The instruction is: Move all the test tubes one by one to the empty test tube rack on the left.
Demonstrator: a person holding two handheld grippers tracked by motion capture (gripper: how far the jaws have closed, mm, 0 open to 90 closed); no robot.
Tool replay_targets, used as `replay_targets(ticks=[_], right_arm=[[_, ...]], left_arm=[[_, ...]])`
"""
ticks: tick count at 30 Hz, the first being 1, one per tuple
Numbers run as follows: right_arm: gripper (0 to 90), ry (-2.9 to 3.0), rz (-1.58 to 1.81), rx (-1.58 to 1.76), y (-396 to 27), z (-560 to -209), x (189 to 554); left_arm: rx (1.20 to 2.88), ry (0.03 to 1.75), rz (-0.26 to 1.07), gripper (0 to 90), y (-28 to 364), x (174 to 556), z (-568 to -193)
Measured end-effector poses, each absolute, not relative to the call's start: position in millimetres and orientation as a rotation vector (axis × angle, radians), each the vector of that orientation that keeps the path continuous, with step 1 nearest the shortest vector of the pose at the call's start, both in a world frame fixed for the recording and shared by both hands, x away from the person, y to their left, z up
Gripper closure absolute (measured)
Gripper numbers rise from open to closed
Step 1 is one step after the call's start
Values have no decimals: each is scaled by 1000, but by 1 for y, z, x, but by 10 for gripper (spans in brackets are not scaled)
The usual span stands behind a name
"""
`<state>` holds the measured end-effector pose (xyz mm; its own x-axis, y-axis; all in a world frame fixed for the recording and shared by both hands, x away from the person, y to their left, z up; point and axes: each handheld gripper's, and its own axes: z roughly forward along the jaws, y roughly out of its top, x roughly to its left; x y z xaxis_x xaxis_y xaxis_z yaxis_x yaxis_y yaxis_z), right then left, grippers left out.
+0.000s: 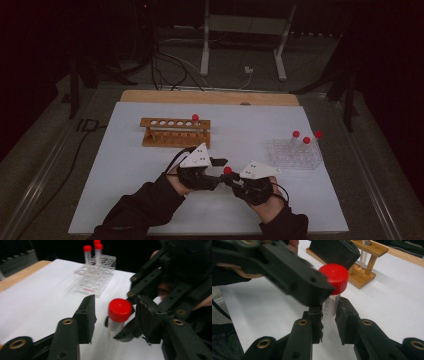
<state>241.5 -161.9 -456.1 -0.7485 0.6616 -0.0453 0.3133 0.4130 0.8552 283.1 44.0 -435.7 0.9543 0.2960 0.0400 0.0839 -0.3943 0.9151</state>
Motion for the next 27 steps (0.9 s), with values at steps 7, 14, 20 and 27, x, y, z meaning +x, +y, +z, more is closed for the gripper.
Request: replay_targets(ticks=[7, 14, 20, 27], right_arm=[[752, 2303, 1268, 834, -161, -457, 242], [752, 2301, 1266, 841, -162, -457, 242], [751, 2302, 1268, 842, -162, -457, 242], [595, 2267, 1284, 858, -163, -456, 242]], left_arm=[[1989, 263, 238, 642, 42, 283, -436], [1998, 251, 237, 706, 40, 282, -437], [2008, 248, 237, 717, 41, 283, -436], [2004, 258, 257, 719, 46, 284, -432]])
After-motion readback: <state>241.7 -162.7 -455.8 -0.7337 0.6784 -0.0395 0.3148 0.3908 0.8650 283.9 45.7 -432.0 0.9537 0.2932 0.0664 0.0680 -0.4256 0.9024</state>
